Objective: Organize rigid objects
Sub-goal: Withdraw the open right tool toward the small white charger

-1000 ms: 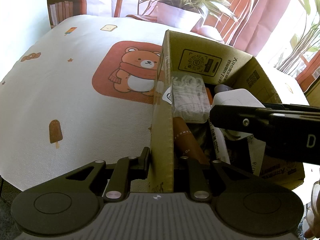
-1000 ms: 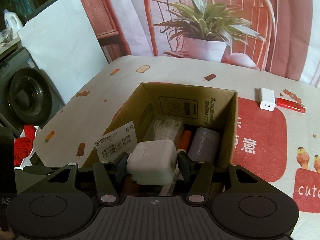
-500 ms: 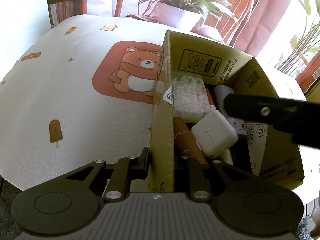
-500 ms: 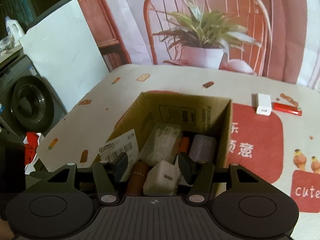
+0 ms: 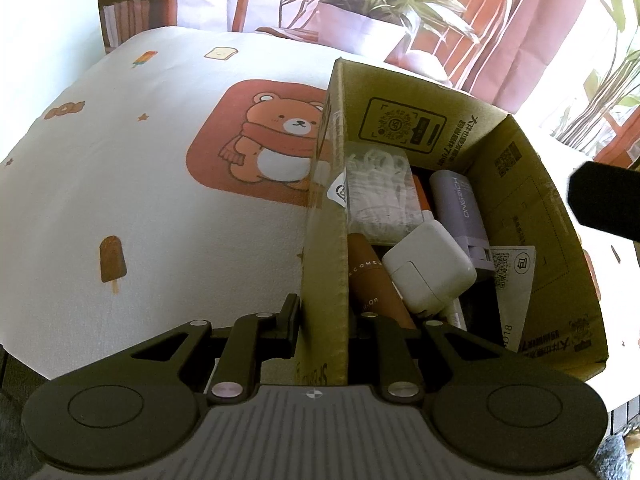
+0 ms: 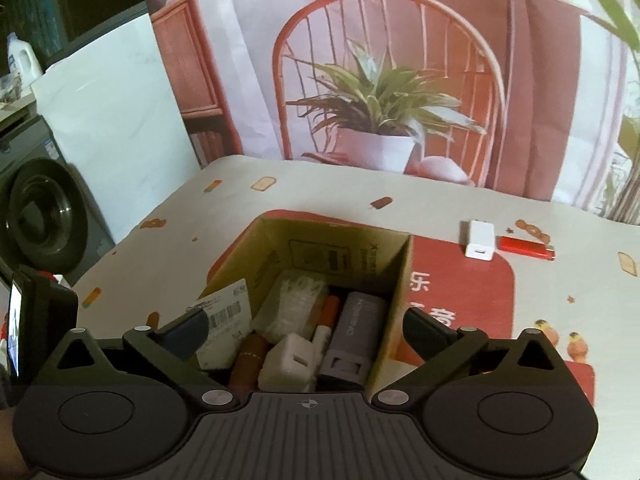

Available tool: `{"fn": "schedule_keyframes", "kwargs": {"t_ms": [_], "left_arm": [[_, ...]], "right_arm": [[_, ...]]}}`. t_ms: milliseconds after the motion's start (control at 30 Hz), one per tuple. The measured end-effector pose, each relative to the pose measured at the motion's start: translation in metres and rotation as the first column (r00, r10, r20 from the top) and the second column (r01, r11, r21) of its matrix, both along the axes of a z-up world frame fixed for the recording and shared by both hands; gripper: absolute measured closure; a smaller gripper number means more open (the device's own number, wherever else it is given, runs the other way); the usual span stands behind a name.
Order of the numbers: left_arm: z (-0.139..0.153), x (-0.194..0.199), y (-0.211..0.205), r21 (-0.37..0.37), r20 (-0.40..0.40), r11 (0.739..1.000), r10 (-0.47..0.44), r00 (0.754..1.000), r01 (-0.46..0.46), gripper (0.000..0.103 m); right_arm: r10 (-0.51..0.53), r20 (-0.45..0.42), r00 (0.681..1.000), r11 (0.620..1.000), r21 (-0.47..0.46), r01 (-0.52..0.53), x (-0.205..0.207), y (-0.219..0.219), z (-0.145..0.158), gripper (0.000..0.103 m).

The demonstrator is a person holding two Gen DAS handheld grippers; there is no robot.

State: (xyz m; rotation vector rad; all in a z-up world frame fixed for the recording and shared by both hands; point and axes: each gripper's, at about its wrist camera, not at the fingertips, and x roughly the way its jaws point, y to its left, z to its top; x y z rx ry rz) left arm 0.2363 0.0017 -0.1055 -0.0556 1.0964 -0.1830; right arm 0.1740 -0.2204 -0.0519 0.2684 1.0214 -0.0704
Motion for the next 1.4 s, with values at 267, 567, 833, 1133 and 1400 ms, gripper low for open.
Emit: {"fn": "schedule_keyframes", "kwargs": {"t_ms": [267, 567, 833, 1133, 1400], "left_arm": [[0.000, 0.000, 0.000, 0.000, -0.001, 1.000, 0.001, 1.000, -0.001, 0.084], [0.001, 0.000, 0.000, 0.001, -0.003, 1.000, 0.001, 1.000, -0.001, 0.084], [0.001, 0.000, 0.000, 0.001, -0.004, 1.000, 0.001, 1.000, -0.001, 0.084], [0.001, 0.000, -0.001, 0.011, -0.006, 1.000, 0.000, 1.000, 0.000, 0.084], [0.001, 0.000, -0.002, 0.013, -0.018, 1.000, 0.006, 1.000, -0.006, 0.084]], "right_arm": [[-0.034, -0.039, 0.999, 0.999, -0.035, 0.033, -0.010, -0.007, 0.000, 0.000], [-0.101, -0.068, 0.993, 0.993, -0.061, 0.097, -0.028, -0.027, 0.001, 0.000], [-0.178, -0.088, 0.980, 0.982, -0.074, 0.172, -0.045, -0.051, -0.006, 0.000], [-0.222, -0.131, 0.966, 0.974, -0.082, 0.213, -0.052, -0.068, -0.022, 0.000], [-0.235, -0.152, 0.960, 0.968, -0.124, 0.217, -0.042, -0.086, -0.035, 0.000]]}}
